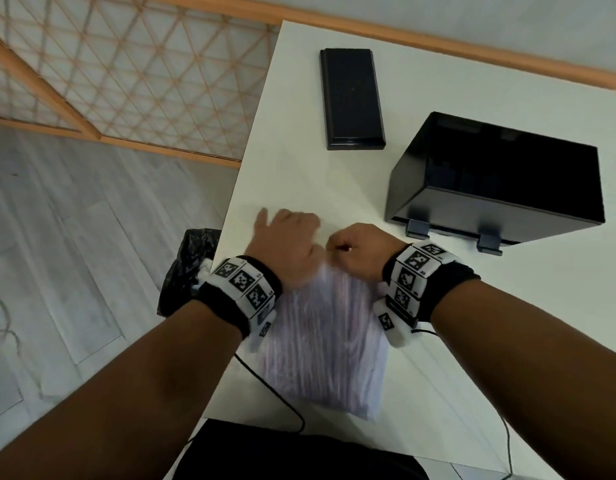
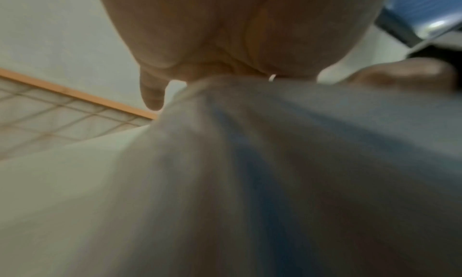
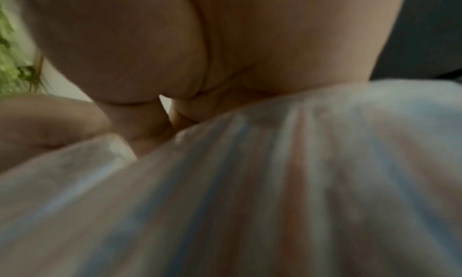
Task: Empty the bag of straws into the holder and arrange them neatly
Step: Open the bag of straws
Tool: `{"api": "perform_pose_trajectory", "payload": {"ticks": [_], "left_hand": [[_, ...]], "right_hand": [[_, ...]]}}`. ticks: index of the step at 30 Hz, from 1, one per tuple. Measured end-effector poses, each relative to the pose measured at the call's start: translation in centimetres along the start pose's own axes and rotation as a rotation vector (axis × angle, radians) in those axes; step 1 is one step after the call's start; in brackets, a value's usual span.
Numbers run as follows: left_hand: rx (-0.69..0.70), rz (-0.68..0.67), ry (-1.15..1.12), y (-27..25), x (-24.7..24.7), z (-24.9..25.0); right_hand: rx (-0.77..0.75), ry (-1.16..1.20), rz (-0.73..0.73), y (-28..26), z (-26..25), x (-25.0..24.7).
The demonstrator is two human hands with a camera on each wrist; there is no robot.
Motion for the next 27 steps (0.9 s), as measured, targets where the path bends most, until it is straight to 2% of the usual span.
{"api": "perform_pose_trajectory", "payload": {"ticks": [2,3,7,11,15,17,20,23,25,26,27], "left_hand": [[0.065,-0.083,-0.079,0.3,0.9,2.1],[0.098,-0.083,-0.091,0.5,1.0,2.6],[0.223,0.072,-0.102,0.6,-0.9,3.4],[0.214,0.277,-0.158,0.1,-3.6,2.1],[0.260,0.318,-0.175,0.0,-4.9,4.6],[0.230,0.340,-0.156,0.1,-5.7,4.8],[0.215,0.377,-0.102,-0.2,-6.8,5.6],[0.206,0.517,-0.118,-0.7,-9.0,6.2],[0.128,0.647,-0.042,-1.4,-11.1,5.0],[0.047,0.663,0.040,-1.6,-11.9,4.1],[-0.065,0.614,0.131,-1.7,-12.1,3.0]], "right_hand": [[0.008,0.020,0.025,-0.5,0.0,-0.7],[0.014,0.035,0.035,-0.9,0.3,-1.1],[0.008,0.076,0.093,-3.5,2.3,-3.0],[0.131,0.206,0.175,-7.6,6.7,-5.1],[0.242,0.463,0.181,-10.1,9.4,-5.1],[0.291,0.550,0.220,-11.4,10.3,-6.0],[0.298,0.557,0.271,-12.6,9.7,-7.4],[0.265,0.685,0.407,-12.5,8.4,-9.3],[0.276,0.721,0.515,-12.3,8.4,-10.8],[0.287,0.703,0.561,-12.3,8.6,-11.4],[0.296,0.669,0.603,-12.3,8.6,-11.9]]}}
Point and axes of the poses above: each hand's wrist, its own y-axis towards the middle knuckle, its own x-axis out of the palm, z = x × y, the point moved 10 cm from there along y, towards the middle knuckle, and after that the axes turned 3 degrees about z, right-handed, at the moved point
